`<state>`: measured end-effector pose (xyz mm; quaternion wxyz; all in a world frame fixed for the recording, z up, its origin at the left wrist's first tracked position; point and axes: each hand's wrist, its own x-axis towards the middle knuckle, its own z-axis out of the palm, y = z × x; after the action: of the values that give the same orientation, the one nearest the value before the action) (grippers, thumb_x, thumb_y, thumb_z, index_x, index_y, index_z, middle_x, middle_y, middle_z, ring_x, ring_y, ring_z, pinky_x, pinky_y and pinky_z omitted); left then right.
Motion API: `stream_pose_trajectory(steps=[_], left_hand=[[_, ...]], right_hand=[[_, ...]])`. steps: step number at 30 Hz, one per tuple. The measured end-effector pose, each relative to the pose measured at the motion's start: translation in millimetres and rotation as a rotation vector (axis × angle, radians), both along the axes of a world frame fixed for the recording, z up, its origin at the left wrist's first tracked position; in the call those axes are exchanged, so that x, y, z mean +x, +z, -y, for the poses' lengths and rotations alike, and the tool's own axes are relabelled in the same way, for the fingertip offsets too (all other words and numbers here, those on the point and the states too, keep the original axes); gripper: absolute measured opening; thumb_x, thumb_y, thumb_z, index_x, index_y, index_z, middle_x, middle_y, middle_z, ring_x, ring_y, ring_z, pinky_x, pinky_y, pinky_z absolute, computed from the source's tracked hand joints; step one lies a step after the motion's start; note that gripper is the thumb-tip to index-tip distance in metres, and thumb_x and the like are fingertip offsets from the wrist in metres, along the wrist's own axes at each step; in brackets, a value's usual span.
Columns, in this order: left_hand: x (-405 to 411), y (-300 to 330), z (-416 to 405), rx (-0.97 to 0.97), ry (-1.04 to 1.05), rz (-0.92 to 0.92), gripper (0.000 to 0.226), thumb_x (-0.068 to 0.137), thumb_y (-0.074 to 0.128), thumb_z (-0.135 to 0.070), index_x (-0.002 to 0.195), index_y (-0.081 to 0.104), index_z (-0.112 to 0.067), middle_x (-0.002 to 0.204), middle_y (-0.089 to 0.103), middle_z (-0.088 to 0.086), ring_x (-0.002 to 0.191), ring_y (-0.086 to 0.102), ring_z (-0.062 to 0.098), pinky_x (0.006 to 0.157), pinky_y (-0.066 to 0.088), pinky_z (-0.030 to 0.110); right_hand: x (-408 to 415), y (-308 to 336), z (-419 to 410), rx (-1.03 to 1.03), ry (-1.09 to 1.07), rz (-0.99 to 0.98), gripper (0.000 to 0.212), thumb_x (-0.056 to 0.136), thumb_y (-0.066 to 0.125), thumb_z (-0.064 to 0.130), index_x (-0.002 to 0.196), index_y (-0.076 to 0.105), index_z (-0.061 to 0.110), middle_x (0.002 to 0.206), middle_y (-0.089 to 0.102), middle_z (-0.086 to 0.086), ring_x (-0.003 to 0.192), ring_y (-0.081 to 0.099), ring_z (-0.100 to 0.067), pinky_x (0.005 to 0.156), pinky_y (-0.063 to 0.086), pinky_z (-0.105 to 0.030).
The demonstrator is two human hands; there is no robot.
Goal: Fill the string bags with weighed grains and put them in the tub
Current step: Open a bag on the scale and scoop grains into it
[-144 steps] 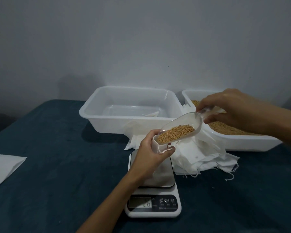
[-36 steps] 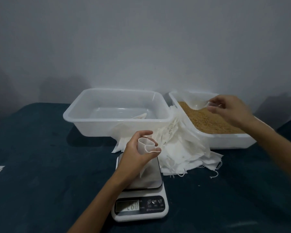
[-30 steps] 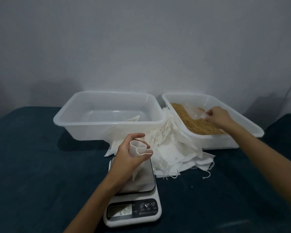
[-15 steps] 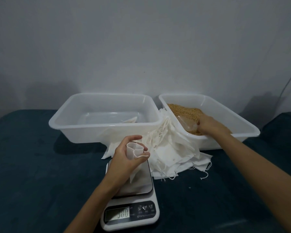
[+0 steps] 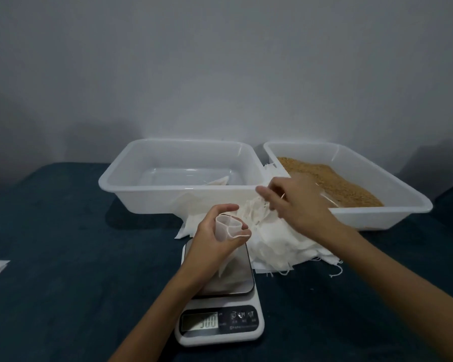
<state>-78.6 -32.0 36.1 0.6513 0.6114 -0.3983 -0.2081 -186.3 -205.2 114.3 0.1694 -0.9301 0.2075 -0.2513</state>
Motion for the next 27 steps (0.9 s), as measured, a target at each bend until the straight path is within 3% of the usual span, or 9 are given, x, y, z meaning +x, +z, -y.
stream_pose_trajectory(steps=[2, 4, 6, 10, 13, 16, 20, 24, 27], left_hand=[[0.2, -0.4, 0.0, -0.003, 0.005, 0.013, 0.05, 0.087, 0.082, -0.025, 0.13, 0.058, -0.029, 0.112, 0.075, 0.0, 0.107, 0.072, 0.018, 0.096, 0.058, 0.04], [-0.1, -0.3, 0.0, -0.033, -0.018, -0.02, 0.05, 0.087, 0.078, -0.023, 0.132, 0.057, -0.024, 0.109, 0.075, 0.008, 0.102, 0.074, 0.025, 0.09, 0.062, 0.047], [-0.6, 0.4, -0.3, -0.06, -0.044, -0.072, 0.047, 0.09, 0.075, -0.014, 0.132, 0.056, -0.02, 0.106, 0.075, 0.011, 0.098, 0.076, 0.026, 0.083, 0.064, 0.043], [-0.1, 0.2, -0.4, -0.08, -0.066, -0.11, 0.051, 0.085, 0.077, -0.005, 0.13, 0.058, -0.019, 0.111, 0.073, 0.015, 0.097, 0.077, 0.023, 0.077, 0.061, 0.028], [0.8, -0.8, 0.7, -0.074, -0.064, -0.069, 0.054, 0.085, 0.082, -0.008, 0.131, 0.058, -0.022, 0.111, 0.071, 0.015, 0.09, 0.077, 0.025, 0.079, 0.063, 0.035], [3.4, -2.8, 1.1, -0.052, -0.051, -0.032, 0.057, 0.08, 0.084, -0.027, 0.131, 0.058, -0.027, 0.108, 0.074, 0.01, 0.094, 0.076, 0.028, 0.086, 0.063, 0.043], [7.3, -5.5, 1.6, -0.016, -0.054, -0.049, 0.046, 0.086, 0.081, -0.024, 0.128, 0.063, -0.028, 0.11, 0.075, 0.014, 0.104, 0.073, 0.035, 0.092, 0.058, 0.06], [7.3, -3.9, 1.2, -0.006, -0.054, -0.024, 0.016, 0.096, 0.074, -0.013, 0.112, 0.072, -0.011, 0.102, 0.079, 0.007, 0.099, 0.075, 0.027, 0.092, 0.06, 0.054], [7.5, -0.8, -0.8, -0.039, -0.039, -0.032, 0.012, 0.101, 0.067, -0.015, 0.102, 0.072, -0.005, 0.091, 0.076, 0.007, 0.085, 0.072, 0.02, 0.078, 0.06, 0.034]], right_hand=[[-4.2, -7.0, -45.2, 0.067, 0.14, -0.055, 0.052, 0.084, 0.048, 0.079, 0.074, 0.061, 0.03, 0.065, 0.065, 0.011, 0.06, 0.061, -0.003, 0.06, 0.051, -0.026], [-5.3, -12.7, -71.1, 0.07, 0.178, -0.085, 0.053, 0.075, 0.053, 0.083, 0.075, 0.061, 0.031, 0.066, 0.063, 0.013, 0.065, 0.061, -0.003, 0.059, 0.049, -0.022], [-3.6, -15.5, -80.4, 0.07, 0.173, -0.064, 0.046, 0.079, 0.061, 0.074, 0.081, 0.065, 0.029, 0.069, 0.065, 0.013, 0.068, 0.062, -0.002, 0.063, 0.051, -0.023], [-2.7, -12.9, -76.4, 0.185, 0.148, 0.008, 0.014, 0.09, 0.074, 0.038, 0.091, 0.072, 0.024, 0.073, 0.07, 0.01, 0.066, 0.067, -0.001, 0.066, 0.058, -0.024], [-4.6, -10.2, -71.0, 0.248, 0.154, -0.016, 0.002, 0.092, 0.073, 0.019, 0.092, 0.075, 0.019, 0.071, 0.072, 0.004, 0.058, 0.069, -0.006, 0.064, 0.06, -0.028], [-5.7, -6.2, -65.6, 0.211, 0.134, -0.001, 0.011, 0.093, 0.071, 0.008, 0.098, 0.078, 0.014, 0.075, 0.072, 0.002, 0.062, 0.069, -0.005, 0.067, 0.061, -0.025], [-8.5, -0.9, -57.8, 0.117, 0.127, 0.006, 0.011, 0.095, 0.068, 0.01, 0.097, 0.079, 0.012, 0.07, 0.067, 0.01, 0.059, 0.068, -0.008, 0.068, 0.06, -0.027], [-13.5, 4.7, -51.6, 0.002, 0.119, 0.055, 0.011, 0.094, 0.069, 0.011, 0.088, 0.078, 0.011, 0.06, 0.058, 0.021, 0.051, 0.064, -0.007, 0.065, 0.055, -0.026], [-13.6, 4.9, -50.9, 0.244, 0.187, 0.2, 0.011, 0.095, 0.068, 0.008, 0.086, 0.073, 0.007, 0.064, 0.069, 0.004, 0.05, 0.066, -0.013, 0.055, 0.055, -0.027]])
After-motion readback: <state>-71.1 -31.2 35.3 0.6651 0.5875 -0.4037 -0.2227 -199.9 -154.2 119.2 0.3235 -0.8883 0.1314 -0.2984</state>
